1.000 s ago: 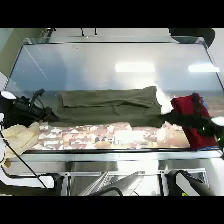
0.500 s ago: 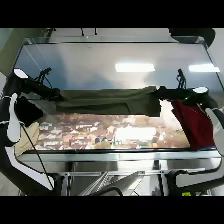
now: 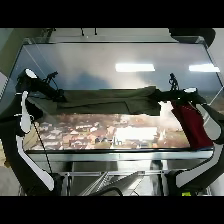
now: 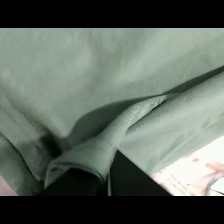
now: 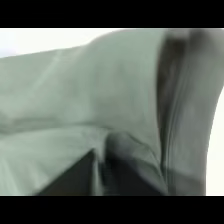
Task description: Fold the shirts.
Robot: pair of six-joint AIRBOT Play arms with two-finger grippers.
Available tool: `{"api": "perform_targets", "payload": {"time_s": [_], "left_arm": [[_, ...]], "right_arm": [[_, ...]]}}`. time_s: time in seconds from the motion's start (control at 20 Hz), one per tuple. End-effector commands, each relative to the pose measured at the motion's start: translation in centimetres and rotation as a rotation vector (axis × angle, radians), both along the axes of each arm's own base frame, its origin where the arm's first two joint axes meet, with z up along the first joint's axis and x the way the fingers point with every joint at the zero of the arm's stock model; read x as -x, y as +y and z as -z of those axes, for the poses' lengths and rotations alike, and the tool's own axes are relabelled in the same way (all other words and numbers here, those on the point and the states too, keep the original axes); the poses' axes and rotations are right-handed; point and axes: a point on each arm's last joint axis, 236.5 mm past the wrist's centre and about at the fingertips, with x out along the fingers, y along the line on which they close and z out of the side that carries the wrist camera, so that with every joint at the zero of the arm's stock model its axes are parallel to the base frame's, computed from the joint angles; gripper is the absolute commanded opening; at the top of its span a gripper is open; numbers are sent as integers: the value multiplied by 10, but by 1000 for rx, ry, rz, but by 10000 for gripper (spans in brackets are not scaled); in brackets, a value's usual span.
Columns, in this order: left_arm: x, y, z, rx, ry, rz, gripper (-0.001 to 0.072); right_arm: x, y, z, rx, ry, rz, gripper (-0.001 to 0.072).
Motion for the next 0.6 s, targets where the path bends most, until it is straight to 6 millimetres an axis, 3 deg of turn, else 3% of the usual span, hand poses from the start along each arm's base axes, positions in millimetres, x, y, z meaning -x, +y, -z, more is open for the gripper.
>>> {"api": "perform_targets", "payload": {"time_s": [0.0, 0.05, 0.1, 0.15, 0.2, 0.3, 0.55], "left_arm": [[-16, -8, -19, 7, -52, 4, 691], [-25, -13, -29, 27, -84, -7, 689], [-29, -15, -36, 39, -105, -8, 689], [-32, -14, -41, 34, -115, -18, 690], [-33, -12, -44, 33, -116, -35, 689], [-32, -7, -48, 32, -114, -84, 689], [-21, 0, -74, 31, -118, -126, 689]], "right_arm": [[-2, 10, -39, -36, -55, -98, 370], [-5, 4, -52, -12, -85, -114, 378], [-7, -10, -57, 43, -89, -109, 433], [-8, -26, -55, 90, -59, -83, 642], [-5, -41, -49, 125, -9, -48, 715], [5, -56, -32, 148, 79, -20, 715], [23, -40, 9, 108, 193, -91, 715]]}}
